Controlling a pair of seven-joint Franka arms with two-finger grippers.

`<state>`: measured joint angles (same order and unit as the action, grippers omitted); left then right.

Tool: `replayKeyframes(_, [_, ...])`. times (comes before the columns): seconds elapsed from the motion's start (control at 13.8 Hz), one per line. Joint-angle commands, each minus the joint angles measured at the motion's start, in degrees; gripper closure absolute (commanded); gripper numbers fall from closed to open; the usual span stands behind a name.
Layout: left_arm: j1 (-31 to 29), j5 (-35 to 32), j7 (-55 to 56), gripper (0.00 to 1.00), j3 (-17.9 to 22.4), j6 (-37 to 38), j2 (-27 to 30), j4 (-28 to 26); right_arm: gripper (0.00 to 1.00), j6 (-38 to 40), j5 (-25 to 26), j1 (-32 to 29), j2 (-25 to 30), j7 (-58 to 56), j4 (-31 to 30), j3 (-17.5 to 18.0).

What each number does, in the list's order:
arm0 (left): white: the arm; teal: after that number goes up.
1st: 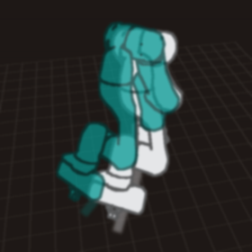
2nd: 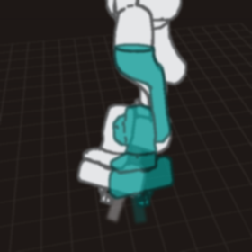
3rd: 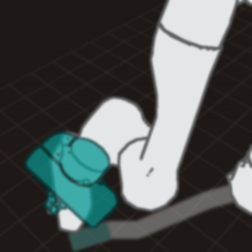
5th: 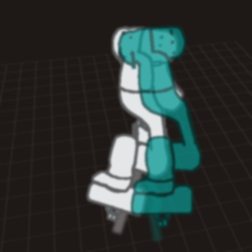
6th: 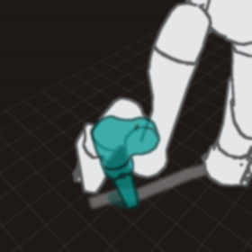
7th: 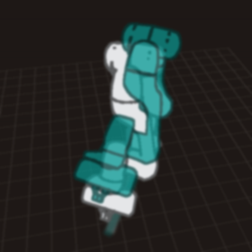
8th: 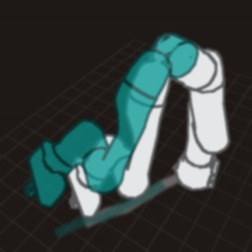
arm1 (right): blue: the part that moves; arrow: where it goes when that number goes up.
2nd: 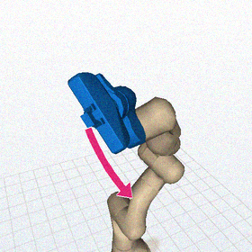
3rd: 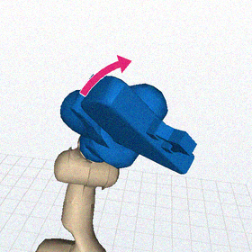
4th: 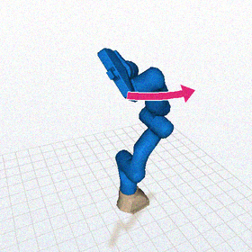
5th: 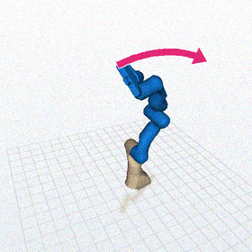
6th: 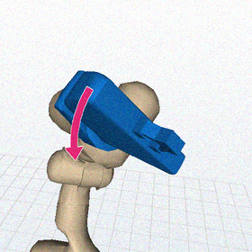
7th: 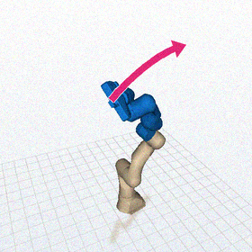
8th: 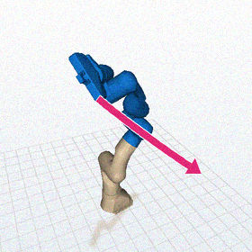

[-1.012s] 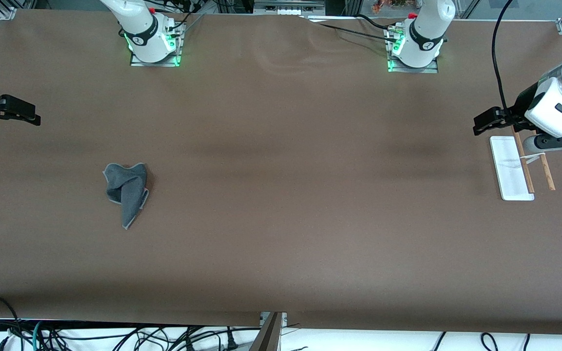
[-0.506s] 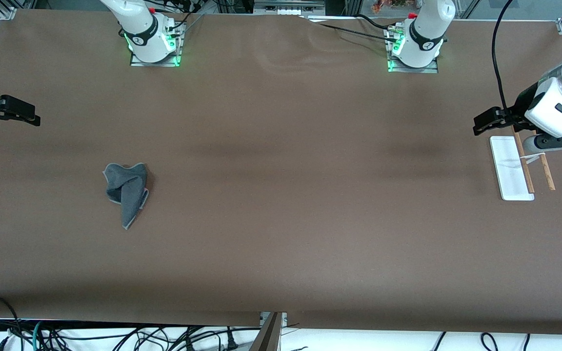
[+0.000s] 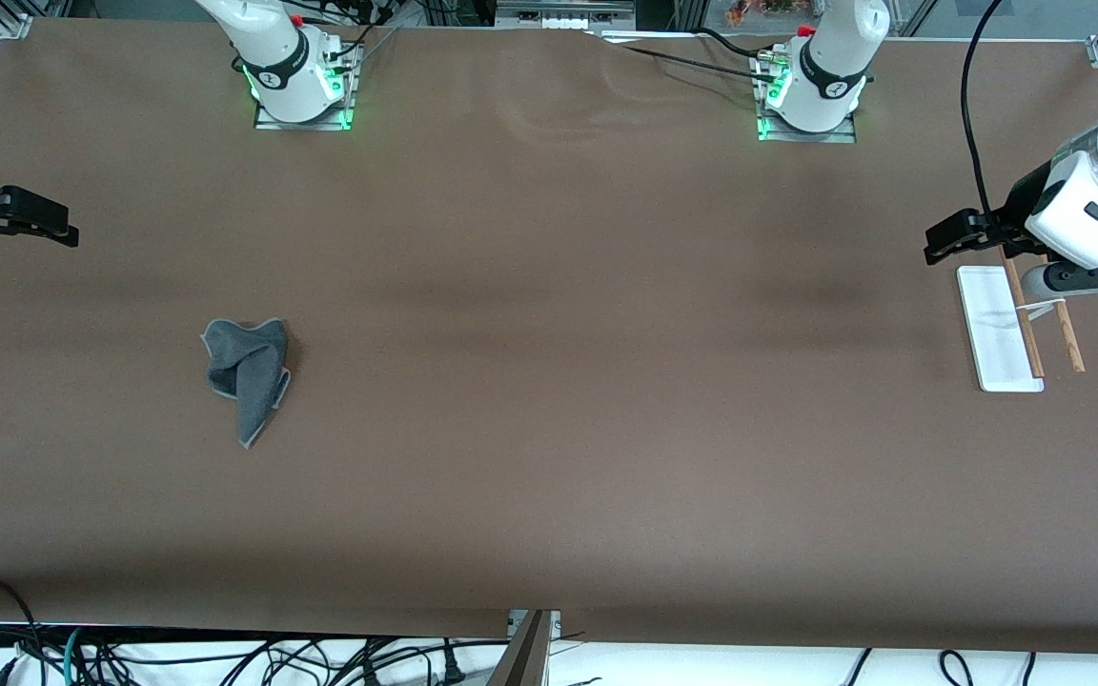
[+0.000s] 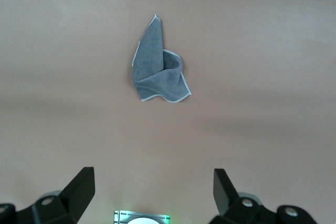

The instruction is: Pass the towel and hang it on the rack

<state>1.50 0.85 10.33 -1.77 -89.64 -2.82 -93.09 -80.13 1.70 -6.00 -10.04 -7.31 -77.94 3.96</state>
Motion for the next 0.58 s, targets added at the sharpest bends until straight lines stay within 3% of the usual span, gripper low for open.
replayKeyframes(0.0, [-0.6, 0.9, -0.3, 0.00, -0.4, 1.3, -0.6, 1.4, 0.00, -0.8, 0.6, -0.6, -0.1, 0.3, 0.0, 0.9])
replayKeyframes(0.51, [-0.6, 0.9, -0.3, 0.00, -0.3, 1.3, -0.6, 1.4, 0.00, -4.2, 0.5, 0.7, -2.4, 0.4, -0.1, 1.0])
